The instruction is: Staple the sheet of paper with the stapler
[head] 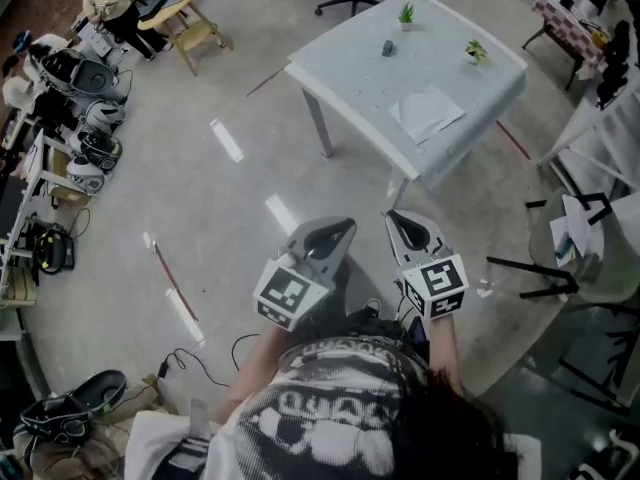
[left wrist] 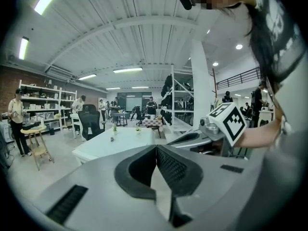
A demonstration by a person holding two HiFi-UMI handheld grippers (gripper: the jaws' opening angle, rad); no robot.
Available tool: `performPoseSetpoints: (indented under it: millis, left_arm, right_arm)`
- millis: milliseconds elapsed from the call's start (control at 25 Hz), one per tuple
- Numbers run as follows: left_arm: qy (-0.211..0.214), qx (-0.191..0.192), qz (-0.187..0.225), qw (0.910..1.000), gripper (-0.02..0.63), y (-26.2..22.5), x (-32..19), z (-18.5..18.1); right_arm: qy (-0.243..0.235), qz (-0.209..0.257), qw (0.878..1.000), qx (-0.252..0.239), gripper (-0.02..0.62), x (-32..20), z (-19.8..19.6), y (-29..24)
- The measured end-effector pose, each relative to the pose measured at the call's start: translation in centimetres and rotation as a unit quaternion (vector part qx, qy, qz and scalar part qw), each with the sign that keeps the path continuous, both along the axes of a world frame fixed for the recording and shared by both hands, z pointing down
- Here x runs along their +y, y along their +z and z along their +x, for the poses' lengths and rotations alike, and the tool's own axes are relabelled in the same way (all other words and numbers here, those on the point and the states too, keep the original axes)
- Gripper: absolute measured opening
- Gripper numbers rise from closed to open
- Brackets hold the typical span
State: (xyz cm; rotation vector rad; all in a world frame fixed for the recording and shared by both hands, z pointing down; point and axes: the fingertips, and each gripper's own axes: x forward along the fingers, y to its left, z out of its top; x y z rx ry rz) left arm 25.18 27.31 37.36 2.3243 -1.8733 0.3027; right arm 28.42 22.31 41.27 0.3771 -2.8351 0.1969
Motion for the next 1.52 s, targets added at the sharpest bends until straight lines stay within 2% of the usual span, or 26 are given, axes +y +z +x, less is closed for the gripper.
performPoseSetpoints:
  millis: [240,720,920,1040,1200,1520]
  left_arm:
    - [0.034,0.007,-0.005,0.9994,0.005,0.5,-4.7,-5.5]
    - [0.11,0.013,0.003,0.9939,0.003,-0.6,-13.8,-19.5]
    - [0.143,0.011,0.004,0.9897,0.005,-0.5,-16.5,-23.8]
    - [0.162,0.019,0.001,0.9867,0.005,0.0,-17.9,-24.8]
    - [0.192,0.034,-0.009,0.9808,0.003,1.0,-19.8,-24.4]
    - [0.247,0.046,-0.02,0.9677,0.005,2.0,-24.2,-22.9]
  right_arm:
    - [0.033,-0.012,0.999,0.019,0.002,-4.3,-5.1,1.0]
    - [0.093,-0.028,0.995,0.038,0.002,-12.4,-18.8,1.0]
    - [0.132,-0.03,0.99,0.043,0.003,-14.8,-22.3,1.4]
    - [0.157,-0.038,0.985,0.054,0.003,-15.7,-22.4,2.2]
    - [0.209,-0.055,0.974,0.062,0.003,-17.9,-20.5,3.1]
    - [0.314,-0.088,0.942,0.08,0.004,-24.3,-14.4,5.9]
